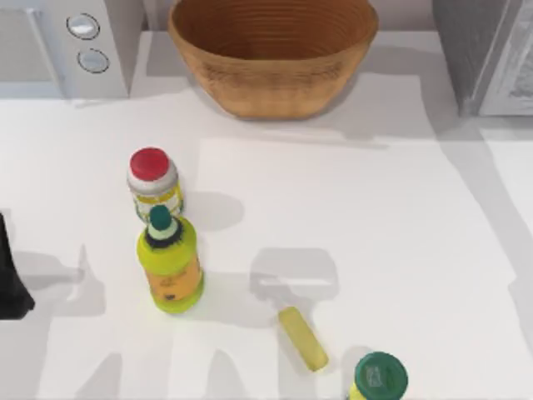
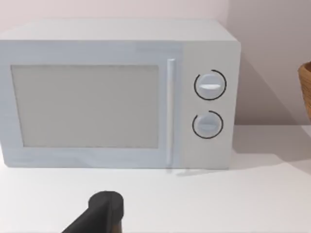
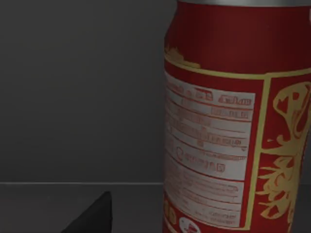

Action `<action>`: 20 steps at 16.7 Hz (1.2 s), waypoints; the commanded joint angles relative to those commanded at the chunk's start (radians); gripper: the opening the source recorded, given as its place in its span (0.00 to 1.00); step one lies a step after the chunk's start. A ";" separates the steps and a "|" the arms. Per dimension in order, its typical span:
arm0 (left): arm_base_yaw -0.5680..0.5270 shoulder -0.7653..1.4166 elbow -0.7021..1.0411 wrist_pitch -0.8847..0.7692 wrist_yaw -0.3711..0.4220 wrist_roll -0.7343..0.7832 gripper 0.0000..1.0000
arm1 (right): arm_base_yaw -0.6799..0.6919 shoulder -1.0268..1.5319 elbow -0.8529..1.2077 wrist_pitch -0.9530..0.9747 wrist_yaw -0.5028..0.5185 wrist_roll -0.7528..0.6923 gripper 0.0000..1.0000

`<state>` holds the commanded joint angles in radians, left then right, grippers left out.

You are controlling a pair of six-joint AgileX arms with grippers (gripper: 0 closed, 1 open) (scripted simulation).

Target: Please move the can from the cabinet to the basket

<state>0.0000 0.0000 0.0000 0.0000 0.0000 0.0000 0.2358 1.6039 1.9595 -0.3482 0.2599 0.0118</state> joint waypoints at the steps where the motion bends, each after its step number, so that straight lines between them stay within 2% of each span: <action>1: 0.000 0.000 0.000 0.000 0.000 0.000 1.00 | 0.000 0.000 0.000 0.000 0.000 0.000 1.00; 5: 0.000 0.000 0.000 0.000 0.000 0.000 1.00 | -0.006 0.010 0.010 -0.003 -0.004 0.000 1.00; 14: 0.000 0.000 0.000 0.000 0.000 0.000 1.00 | -0.040 0.242 0.295 -0.052 -0.036 0.000 1.00; 19: 0.000 0.000 0.000 0.000 0.000 0.000 1.00 | -0.042 0.256 0.311 -0.055 -0.038 0.000 1.00; 20: 0.000 0.000 0.000 0.000 0.000 0.000 1.00 | -0.042 0.256 0.311 -0.055 -0.038 0.000 0.92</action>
<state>0.0000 0.0000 0.0000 0.0000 0.0000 0.0000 0.1936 1.8596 2.2707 -0.4030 0.2217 0.0114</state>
